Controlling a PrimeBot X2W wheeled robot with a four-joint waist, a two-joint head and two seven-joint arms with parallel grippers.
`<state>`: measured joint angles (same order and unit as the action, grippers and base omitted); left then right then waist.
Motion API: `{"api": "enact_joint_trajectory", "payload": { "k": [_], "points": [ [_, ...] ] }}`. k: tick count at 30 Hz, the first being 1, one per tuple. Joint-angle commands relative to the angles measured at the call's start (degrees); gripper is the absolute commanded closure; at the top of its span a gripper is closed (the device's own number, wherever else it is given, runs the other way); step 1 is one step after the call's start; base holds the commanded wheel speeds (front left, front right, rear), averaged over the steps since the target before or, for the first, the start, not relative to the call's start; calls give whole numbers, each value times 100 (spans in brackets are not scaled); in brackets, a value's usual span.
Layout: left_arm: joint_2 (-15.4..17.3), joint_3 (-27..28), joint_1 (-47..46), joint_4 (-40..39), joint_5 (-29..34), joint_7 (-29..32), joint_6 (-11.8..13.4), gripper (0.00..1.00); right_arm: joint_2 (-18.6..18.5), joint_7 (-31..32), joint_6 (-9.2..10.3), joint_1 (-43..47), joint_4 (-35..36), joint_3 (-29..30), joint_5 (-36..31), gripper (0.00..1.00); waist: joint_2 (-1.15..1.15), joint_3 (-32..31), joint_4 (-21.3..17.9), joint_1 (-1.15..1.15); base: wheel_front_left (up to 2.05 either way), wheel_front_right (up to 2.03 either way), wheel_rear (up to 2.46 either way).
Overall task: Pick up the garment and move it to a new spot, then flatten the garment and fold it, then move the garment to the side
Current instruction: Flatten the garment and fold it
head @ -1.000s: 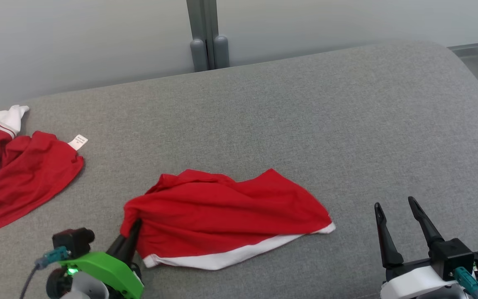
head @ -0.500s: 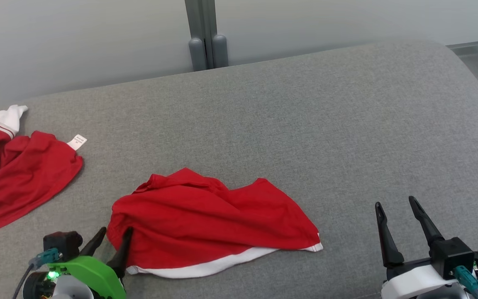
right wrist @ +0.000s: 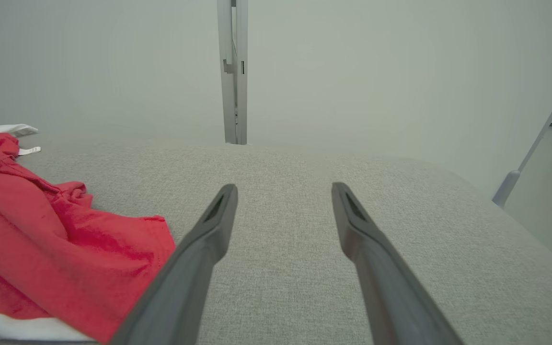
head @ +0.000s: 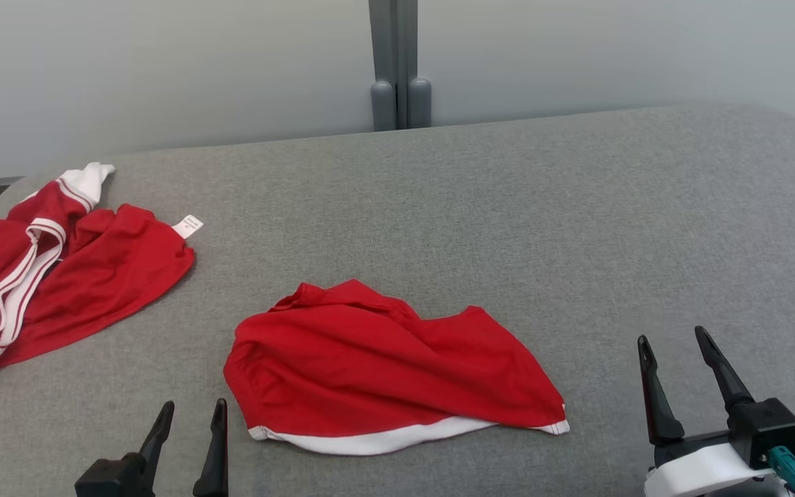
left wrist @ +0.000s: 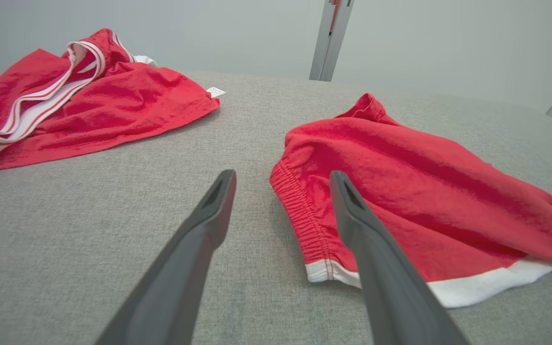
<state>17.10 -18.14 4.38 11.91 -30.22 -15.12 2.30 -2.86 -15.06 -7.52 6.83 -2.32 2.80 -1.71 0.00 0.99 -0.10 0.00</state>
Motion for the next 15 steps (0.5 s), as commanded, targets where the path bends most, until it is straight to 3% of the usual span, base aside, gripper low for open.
{"api": "enact_joint_trajectory", "payload": {
  "k": [1,6,10,15],
  "points": [
    [-141,197,135,-150,182,0,-8,0,-5,-17,7,55,17,-14,6,0,0,-78,181,0,0,0,0],
    [-628,948,613,-518,914,-1,-220,0,-7,-17,7,93,-72,-77,31,0,0,-155,335,0,0,0,0],
    [-997,1618,820,-767,1483,-2,-545,0,-7,-17,7,129,-152,-129,91,0,0,-187,394,0,0,0,0],
    [-1248,2075,892,-924,1922,-1,-813,0,-7,-17,7,199,-314,-204,125,0,0,-220,402,0,0,0,0]
  ]
}}
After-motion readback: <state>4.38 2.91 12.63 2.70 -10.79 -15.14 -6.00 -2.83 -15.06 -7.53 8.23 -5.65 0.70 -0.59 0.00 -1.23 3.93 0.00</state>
